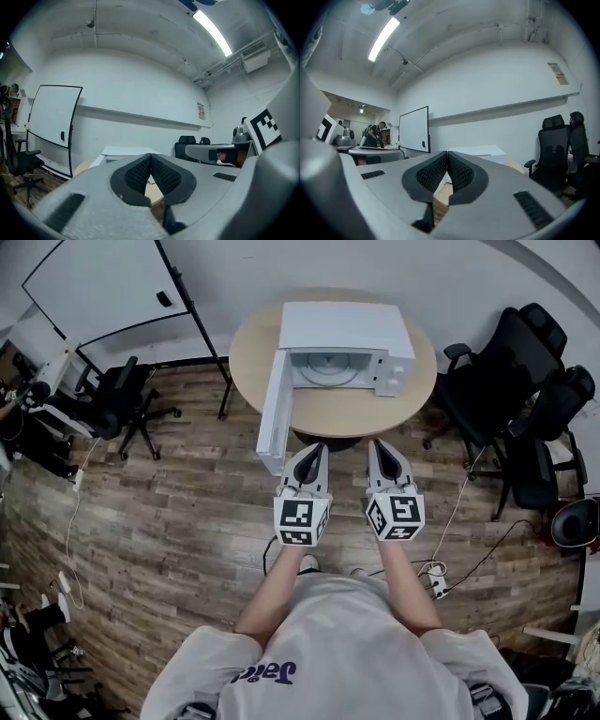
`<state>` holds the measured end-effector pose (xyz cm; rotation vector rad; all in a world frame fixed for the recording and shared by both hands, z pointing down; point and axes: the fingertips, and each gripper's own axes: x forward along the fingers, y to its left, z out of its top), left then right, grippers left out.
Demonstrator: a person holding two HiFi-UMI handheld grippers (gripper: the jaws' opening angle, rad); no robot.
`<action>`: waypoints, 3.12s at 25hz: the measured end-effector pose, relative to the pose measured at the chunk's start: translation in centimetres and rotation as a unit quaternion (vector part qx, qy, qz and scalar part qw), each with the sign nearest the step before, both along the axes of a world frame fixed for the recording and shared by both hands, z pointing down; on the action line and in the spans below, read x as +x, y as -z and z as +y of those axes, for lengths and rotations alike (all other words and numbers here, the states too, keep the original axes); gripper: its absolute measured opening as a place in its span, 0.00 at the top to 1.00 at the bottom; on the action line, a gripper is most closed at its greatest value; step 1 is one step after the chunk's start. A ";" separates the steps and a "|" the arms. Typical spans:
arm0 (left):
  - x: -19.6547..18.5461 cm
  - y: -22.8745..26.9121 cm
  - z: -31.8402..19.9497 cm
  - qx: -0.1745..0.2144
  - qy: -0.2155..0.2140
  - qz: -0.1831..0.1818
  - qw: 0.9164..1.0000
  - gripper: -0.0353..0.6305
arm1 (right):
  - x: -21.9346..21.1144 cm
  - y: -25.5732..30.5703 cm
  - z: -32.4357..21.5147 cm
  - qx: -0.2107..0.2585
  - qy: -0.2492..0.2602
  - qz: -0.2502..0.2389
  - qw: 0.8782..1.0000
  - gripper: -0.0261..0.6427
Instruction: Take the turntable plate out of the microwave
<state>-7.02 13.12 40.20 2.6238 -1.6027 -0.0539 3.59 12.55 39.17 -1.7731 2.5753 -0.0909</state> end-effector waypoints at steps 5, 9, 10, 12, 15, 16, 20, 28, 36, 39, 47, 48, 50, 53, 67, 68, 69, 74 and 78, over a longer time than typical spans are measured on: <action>-2.1 -0.2 -0.1 -0.003 -0.006 0.007 1.000 0.93 | -2.4 -0.2 -0.2 -0.002 -0.005 -0.001 1.000 0.94; -3.3 -0.7 0.3 -0.008 -0.016 0.009 1.000 0.93 | -4.3 -0.8 0.2 -0.008 -0.006 0.008 1.000 0.93; -3.5 -0.9 0.4 -0.010 -0.021 0.008 1.000 0.93 | -4.7 -0.9 0.4 -0.009 -0.007 0.010 1.000 0.93; -3.8 -1.0 0.7 -0.010 -0.028 0.006 1.000 0.93 | -5.3 -0.9 0.6 -0.010 -0.010 0.014 1.000 0.93; -3.9 -1.1 0.4 -0.008 -0.035 0.003 0.999 0.93 | -5.9 -1.0 0.3 -0.015 -0.005 0.023 1.000 0.93; -3.7 -1.2 0.3 -0.011 -0.038 0.004 0.999 0.93 | -6.0 -1.1 0.1 -0.017 -0.003 0.024 1.000 0.93; -2.4 -2.0 -0.7 -0.020 -0.050 0.011 0.998 0.93 | -5.7 -1.5 -0.6 -0.024 -0.001 0.023 0.999 0.93; 1.0 -2.6 -5.8 -0.032 -0.048 0.003 0.998 0.93 | -3.1 -2.9 -6.3 -0.042 0.017 -0.001 0.999 0.93; 4.5 -2.0 -13.4 -0.035 -0.024 -0.009 0.999 0.93 | 0.7 -1.7 -14.9 -0.036 0.035 -0.029 0.998 0.93; 6.2 -2.2 -15.6 -0.044 -0.018 -0.007 0.999 0.93 | 2.4 -2.5 -16.7 -0.049 0.031 -0.032 0.998 0.93; 9.8 -4.7 -19.5 -0.081 0.002 -0.003 0.997 0.93 | 5.2 -6.1 -20.5 -0.095 0.068 -0.054 0.992 0.93; 9.9 -5.1 -19.8 -0.085 0.008 -0.004 0.996 0.93 | 5.6 -6.5 -21.0 -0.099 0.072 -0.057 0.991 0.93; 9.7 -5.8 -20.2 -0.093 0.018 -0.005 0.996 0.93 | 6.1 -7.4 -21.9 -0.110 0.074 -0.068 0.989 0.93; 8.8 -7.3 -20.8 -0.110 0.036 -0.003 0.993 0.93 | 6.0 -9.0 -22.6 -0.129 0.083 -0.078 0.985 0.93; 3.9 -16.0 -27.8 -0.215 0.061 0.057 0.973 0.93 | 3.0 -18.3 -28.7 -0.250 0.095 -0.162 0.950 0.93; 3.8 -16.8 -28.1 -0.226 0.060 0.058 0.971 0.93 | 2.9 -19.0 -29.0 -0.259 0.092 -0.168 0.947 0.93; 3.8 -17.6 -28.5 -0.236 0.059 0.060 0.968 0.93 | 2.8 -19.6 -29.4 -0.267 0.090 -0.175 0.943 0.93; 2.9 -21.3 -30.2 -0.292 0.055 0.117 0.947 0.93 | 1.1 -22.7 -30.7 -0.304 0.088 -0.213 0.924 0.93; 2.7 -23.6 -31.0 -0.332 0.054 0.167 0.927 0.93 | 0.7 -25.0 -31.3 -0.332 0.081 -0.230 0.911 0.93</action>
